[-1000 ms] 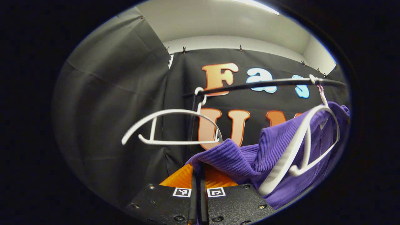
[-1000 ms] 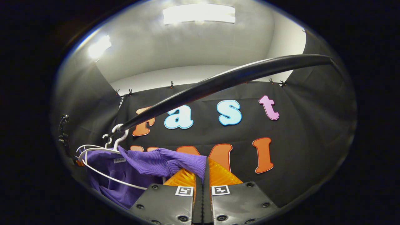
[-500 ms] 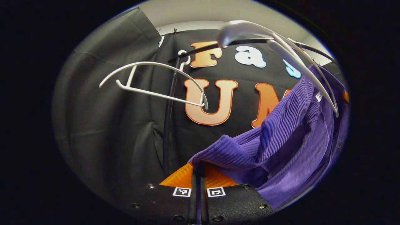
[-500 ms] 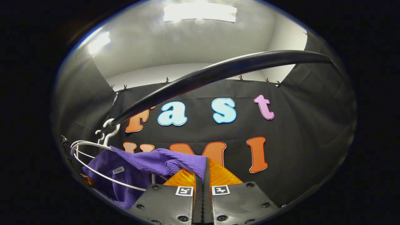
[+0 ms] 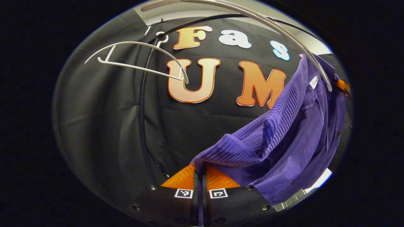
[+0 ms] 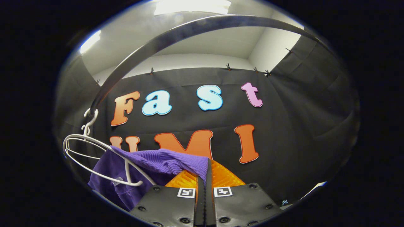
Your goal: Grasp the clothes on the hanger with both hands and then place them into the laundry hamper below.
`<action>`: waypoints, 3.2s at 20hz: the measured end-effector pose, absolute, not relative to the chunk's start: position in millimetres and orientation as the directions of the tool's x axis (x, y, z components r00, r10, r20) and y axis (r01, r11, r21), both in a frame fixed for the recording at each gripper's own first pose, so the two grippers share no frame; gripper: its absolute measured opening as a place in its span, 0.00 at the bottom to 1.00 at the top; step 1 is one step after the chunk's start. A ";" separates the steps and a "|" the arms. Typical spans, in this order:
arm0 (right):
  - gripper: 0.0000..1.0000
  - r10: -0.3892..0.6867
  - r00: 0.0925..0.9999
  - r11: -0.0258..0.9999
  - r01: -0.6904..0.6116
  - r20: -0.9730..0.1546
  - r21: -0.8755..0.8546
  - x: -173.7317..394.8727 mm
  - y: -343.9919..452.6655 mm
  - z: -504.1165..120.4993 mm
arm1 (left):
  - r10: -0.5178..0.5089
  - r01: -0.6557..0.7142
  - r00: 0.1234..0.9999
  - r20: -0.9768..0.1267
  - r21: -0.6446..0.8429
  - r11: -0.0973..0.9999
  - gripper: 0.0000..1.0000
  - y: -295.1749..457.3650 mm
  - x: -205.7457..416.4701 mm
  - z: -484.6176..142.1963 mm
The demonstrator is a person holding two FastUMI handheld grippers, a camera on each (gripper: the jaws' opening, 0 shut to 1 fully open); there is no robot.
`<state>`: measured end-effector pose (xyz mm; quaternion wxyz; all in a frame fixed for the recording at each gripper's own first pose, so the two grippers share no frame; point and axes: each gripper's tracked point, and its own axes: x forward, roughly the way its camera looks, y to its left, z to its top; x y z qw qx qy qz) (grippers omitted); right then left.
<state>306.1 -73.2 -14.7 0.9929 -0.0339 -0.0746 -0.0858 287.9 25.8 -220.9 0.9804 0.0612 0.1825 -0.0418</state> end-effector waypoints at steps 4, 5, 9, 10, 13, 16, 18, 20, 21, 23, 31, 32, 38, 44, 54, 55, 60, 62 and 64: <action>0.08 -0.210 0.973 0.966 0.222 0.100 -0.131 311.3 -84.7 -40.5 | -0.059 0.111 0.920 -0.388 0.113 0.987 0.05 22.5 281.5 -233.2; 0.08 -0.228 0.970 0.962 0.237 0.079 -0.138 313.2 -89.4 -49.7 | -0.055 0.108 0.917 -0.396 0.115 0.987 0.05 22.7 278.3 -238.4; 0.08 -0.282 0.959 0.952 0.279 -0.006 -0.123 306.7 -116.3 -89.9 | -0.035 0.083 0.909 -0.416 0.100 0.992 0.05 28.7 264.7 -249.0; 0.08 -0.292 0.956 0.950 0.287 -0.019 -0.124 303.2 -122.9 -96.5 | -0.028 0.074 0.910 -0.414 0.095 0.993 0.05 32.0 260.7 -248.3; 0.08 -0.296 0.954 0.948 0.287 -0.051 -0.139 286.6 -133.2 -108.5 | -0.034 0.065 0.905 -0.425 0.059 0.996 0.05 33.6 251.5 -242.2; 0.08 -0.274 0.960 0.951 0.262 -0.055 -0.164 267.2 -129.8 -110.2 | -0.026 0.058 0.915 -0.404 0.069 0.996 0.05 35.7 249.0 -227.3; 0.08 -0.229 0.971 0.961 0.213 -0.073 -0.176 262.7 -117.5 -110.8 | -0.040 0.068 0.919 -0.393 0.059 0.996 0.05 29.0 245.4 -218.1; 0.08 -0.185 0.976 0.971 0.164 -0.113 -0.173 259.3 -103.8 -125.0 | -0.095 0.113 0.917 -0.388 0.024 0.993 0.05 10.2 240.9 -215.3; 0.08 -0.165 0.975 0.976 0.140 -0.146 -0.166 256.9 -96.3 -138.2 | -0.139 0.150 0.912 -0.385 -0.002 0.989 0.05 -5.2 237.0 -216.2; 0.08 -0.124 0.964 0.985 0.091 -0.233 -0.147 251.6 -77.8 -173.5 | -0.204 0.209 0.893 -0.401 -0.030 0.977 0.06 -34.8 227.3 -226.0; 0.08 0.033 0.833 0.999 -0.039 -0.552 0.000 223.0 -17.6 -312.8 | -0.331 0.293 0.720 -0.610 -0.165 0.942 0.05 -112.9 180.2 -326.8; 0.08 0.027 0.798 1.000 -0.021 -0.602 0.017 212.8 -13.3 -333.4 | -0.329 0.271 0.690 -0.645 -0.192 0.943 0.05 -117.4 169.4 -340.7; 0.08 0.001 0.611 0.999 0.029 -0.792 0.024 161.7 -6.8 -409.7 | -0.270 0.220 0.580 -0.768 -0.172 0.960 0.06 -119.2 127.1 -388.5; 0.08 -0.016 0.464 0.998 0.058 -0.886 0.012 135.1 -13.6 -449.5 | -0.250 0.146 0.466 -0.849 -0.205 0.968 0.06 -116.9 104.8 -419.2; 0.61 0.009 0.411 0.990 0.123 -0.911 0.065 126.4 -13.1 -461.2 | -0.207 0.080 0.422 -0.883 -0.191 0.978 0.33 -101.1 95.3 -436.2; 0.81 -0.003 0.413 0.991 0.122 -0.911 0.052 126.2 -16.8 -460.0 | -0.179 0.071 0.415 -0.892 -0.164 0.984 0.56 -94.8 93.5 -442.2; 0.99 -0.009 0.433 0.992 0.119 -0.901 0.047 131.6 -13.3 -454.9 | -0.175 0.034 0.435 -0.883 -0.178 0.983 0.98 -88.7 100.5 -436.5; 0.99 -0.008 0.429 0.992 0.120 -0.903 0.049 132.1 -13.2 -455.6 | -0.184 0.050 0.455 -0.871 -0.181 0.982 0.98 -88.0 104.9 -432.0; 0.99 -0.008 0.430 0.992 0.120 -0.903 0.048 131.4 -10.9 -454.7 | -0.188 0.073 0.483 -0.855 -0.175 0.982 0.98 -90.5 107.2 -423.6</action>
